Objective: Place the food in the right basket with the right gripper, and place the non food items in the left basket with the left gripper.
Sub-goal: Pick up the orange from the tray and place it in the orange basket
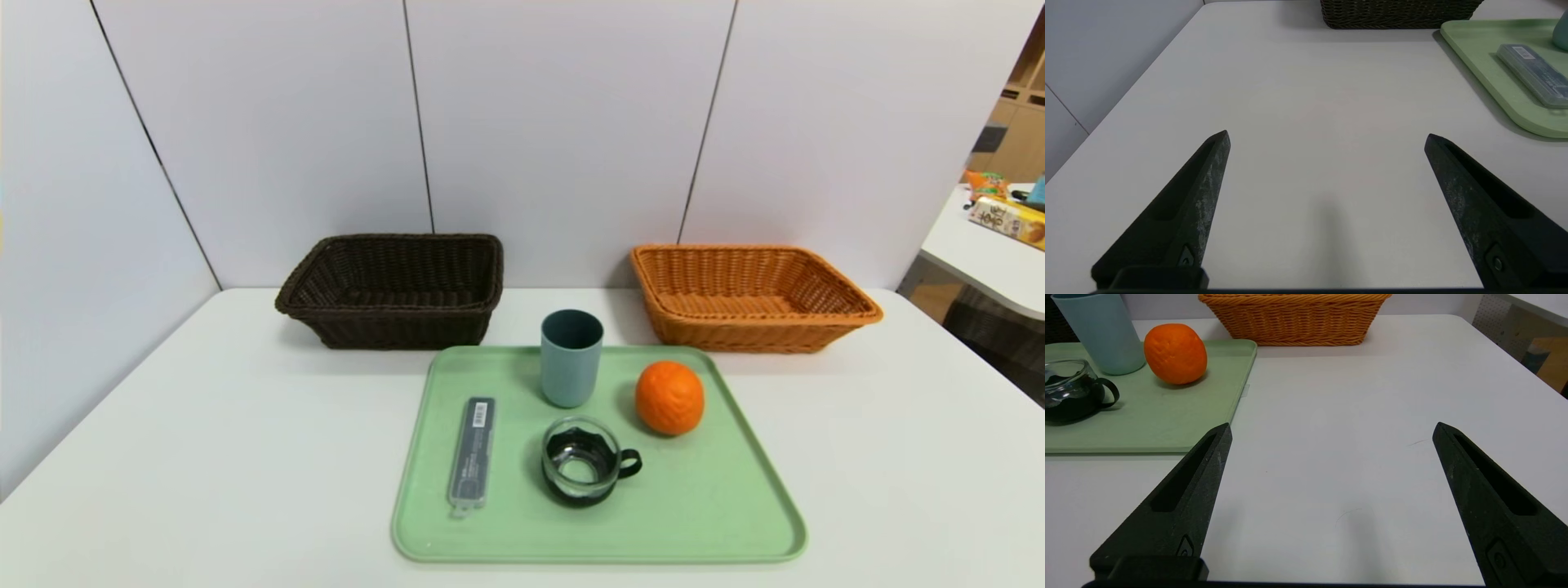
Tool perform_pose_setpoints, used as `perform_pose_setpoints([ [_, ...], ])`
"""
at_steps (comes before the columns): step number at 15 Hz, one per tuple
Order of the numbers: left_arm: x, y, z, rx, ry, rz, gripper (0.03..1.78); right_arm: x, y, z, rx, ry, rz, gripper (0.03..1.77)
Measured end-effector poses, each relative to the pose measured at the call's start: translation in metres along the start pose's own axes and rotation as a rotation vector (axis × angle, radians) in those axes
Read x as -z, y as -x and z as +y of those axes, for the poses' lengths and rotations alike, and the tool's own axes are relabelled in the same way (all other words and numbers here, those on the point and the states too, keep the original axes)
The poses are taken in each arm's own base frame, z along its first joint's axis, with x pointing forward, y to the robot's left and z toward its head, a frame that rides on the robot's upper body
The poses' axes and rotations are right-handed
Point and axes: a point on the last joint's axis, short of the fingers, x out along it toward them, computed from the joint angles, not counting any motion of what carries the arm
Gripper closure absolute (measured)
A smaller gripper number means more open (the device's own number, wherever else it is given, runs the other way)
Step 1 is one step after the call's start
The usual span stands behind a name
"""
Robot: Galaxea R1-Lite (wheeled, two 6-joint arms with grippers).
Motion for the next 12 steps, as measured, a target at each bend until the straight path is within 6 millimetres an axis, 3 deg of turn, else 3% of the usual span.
perform_pose_setpoints([
  [12, 0.0000, 0.0000, 0.0000, 0.000, 0.000, 0.000, 0.12, 0.0000, 0.0000, 0.0000, 0.000, 0.000, 0.000, 0.10],
])
